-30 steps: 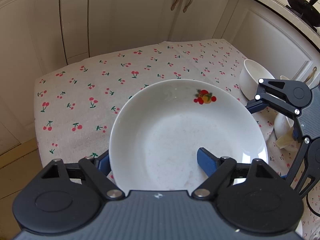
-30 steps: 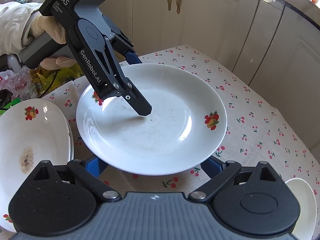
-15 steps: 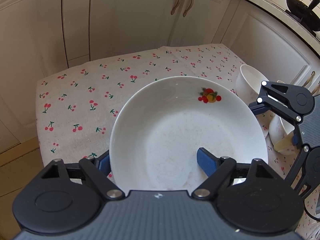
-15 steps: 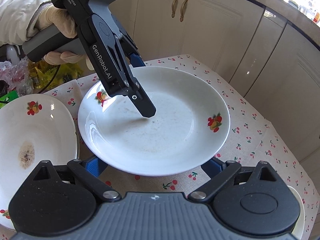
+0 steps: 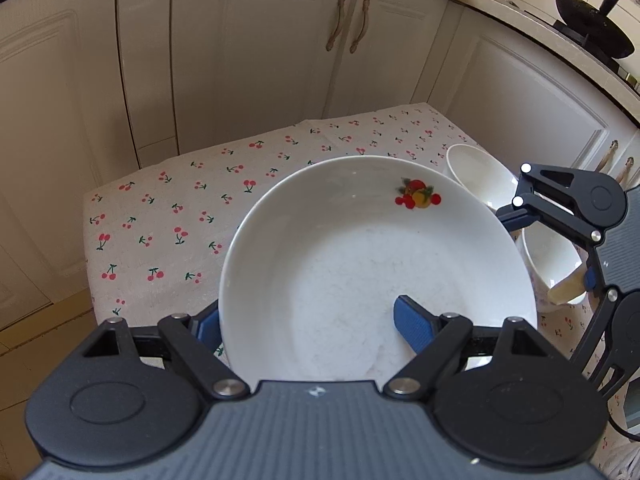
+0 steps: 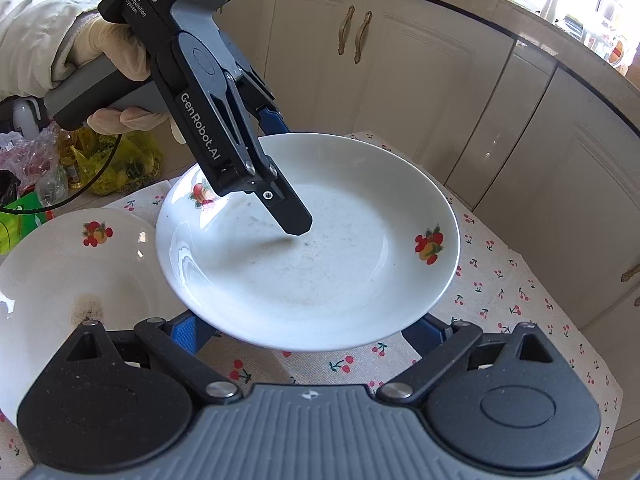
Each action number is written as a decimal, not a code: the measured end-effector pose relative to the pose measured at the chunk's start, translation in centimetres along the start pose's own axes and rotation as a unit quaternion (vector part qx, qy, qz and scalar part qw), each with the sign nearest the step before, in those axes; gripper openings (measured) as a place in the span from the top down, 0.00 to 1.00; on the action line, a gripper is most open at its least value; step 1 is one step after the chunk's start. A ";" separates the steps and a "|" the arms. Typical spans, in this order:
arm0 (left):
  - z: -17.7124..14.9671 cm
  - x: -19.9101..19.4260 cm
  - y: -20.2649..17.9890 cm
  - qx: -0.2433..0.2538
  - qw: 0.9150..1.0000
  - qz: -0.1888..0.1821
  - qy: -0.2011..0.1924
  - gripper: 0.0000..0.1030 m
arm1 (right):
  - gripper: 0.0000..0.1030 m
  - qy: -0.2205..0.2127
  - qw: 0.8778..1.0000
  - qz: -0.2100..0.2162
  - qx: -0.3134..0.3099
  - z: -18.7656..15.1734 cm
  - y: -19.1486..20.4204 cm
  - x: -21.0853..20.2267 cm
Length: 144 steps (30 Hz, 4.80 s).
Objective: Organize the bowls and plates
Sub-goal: 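Carry the fruit-decal plate with the left gripper over the plate stack, then lower the plate onto the stack and open the left gripper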
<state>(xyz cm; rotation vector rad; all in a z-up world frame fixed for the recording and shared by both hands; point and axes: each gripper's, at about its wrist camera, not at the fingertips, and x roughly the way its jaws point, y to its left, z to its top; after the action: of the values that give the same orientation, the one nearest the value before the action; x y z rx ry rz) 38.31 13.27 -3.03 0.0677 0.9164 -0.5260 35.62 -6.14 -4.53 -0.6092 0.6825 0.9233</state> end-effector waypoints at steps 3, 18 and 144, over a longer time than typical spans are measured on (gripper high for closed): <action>-0.1 -1.1 -1.0 0.005 1.000 0.004 -0.005 0.18 | 0.03 -0.006 1.000 -0.002 0.001 0.1 0.6 -1.1; -4.0 -7.0 -5.5 0.012 1.000 0.020 -0.013 0.18 | 0.03 -0.025 1.000 0.001 0.005 -0.6 5.7 -6.9; -13.1 -7.0 -5.5 -0.057 0.996 -0.045 0.054 0.15 | 0.00 0.040 0.999 -0.010 -0.004 -5.2 14.5 -6.6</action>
<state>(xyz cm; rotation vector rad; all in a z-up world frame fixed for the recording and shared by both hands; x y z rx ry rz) 22.63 14.97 -4.82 -0.0496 1.0563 -0.5569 18.85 -6.41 -5.49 -0.6632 0.7434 0.8865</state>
